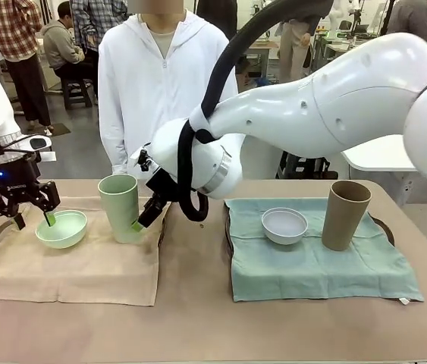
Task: Set up a tray with a mat and arrange the tableware.
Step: Place the Picnic Bowl and Reusable plastic cup back onto the Handle tray in front of the human's position.
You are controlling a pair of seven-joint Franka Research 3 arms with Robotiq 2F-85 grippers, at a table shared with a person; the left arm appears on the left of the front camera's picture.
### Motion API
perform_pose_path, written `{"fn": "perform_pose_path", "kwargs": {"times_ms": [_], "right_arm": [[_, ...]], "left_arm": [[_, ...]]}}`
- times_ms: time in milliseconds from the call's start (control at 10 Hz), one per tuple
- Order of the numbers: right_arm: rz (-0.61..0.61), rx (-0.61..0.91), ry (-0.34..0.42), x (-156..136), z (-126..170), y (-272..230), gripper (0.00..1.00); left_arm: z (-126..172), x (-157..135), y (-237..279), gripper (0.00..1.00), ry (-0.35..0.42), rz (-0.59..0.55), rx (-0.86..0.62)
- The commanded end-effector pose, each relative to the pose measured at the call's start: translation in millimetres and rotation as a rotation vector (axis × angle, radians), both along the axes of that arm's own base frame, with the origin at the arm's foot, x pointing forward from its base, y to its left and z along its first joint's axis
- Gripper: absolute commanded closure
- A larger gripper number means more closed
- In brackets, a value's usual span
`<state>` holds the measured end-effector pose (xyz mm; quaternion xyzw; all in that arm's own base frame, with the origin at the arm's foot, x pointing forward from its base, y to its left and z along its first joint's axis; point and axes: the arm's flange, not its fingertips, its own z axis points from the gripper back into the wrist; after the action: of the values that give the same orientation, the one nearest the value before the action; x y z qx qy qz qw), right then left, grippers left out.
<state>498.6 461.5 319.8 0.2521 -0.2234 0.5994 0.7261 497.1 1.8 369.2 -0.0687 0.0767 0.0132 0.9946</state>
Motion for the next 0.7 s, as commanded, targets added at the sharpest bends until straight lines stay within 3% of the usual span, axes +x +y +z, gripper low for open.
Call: {"fn": "perform_pose_path", "kwargs": {"times_ms": [0,200,300,600], "right_arm": [[-0.063,-0.079,0.088,-8,18,-9,0.0],[-0.172,-0.149,0.324,-20,46,-22,0.0],[-0.237,-0.203,0.403,-26,65,-27,0.0],[-0.56,-0.348,0.547,-33,122,-69,0.0]], "left_arm": [[18,-5,3,0.05,0.021,-0.017,0.017],[43,-15,-4,0.05,0.015,-0.084,0.025],[59,-24,-12,0.05,0.0,-0.128,0.045],[106,-42,-44,0.05,-0.046,-0.237,0.107]]}}
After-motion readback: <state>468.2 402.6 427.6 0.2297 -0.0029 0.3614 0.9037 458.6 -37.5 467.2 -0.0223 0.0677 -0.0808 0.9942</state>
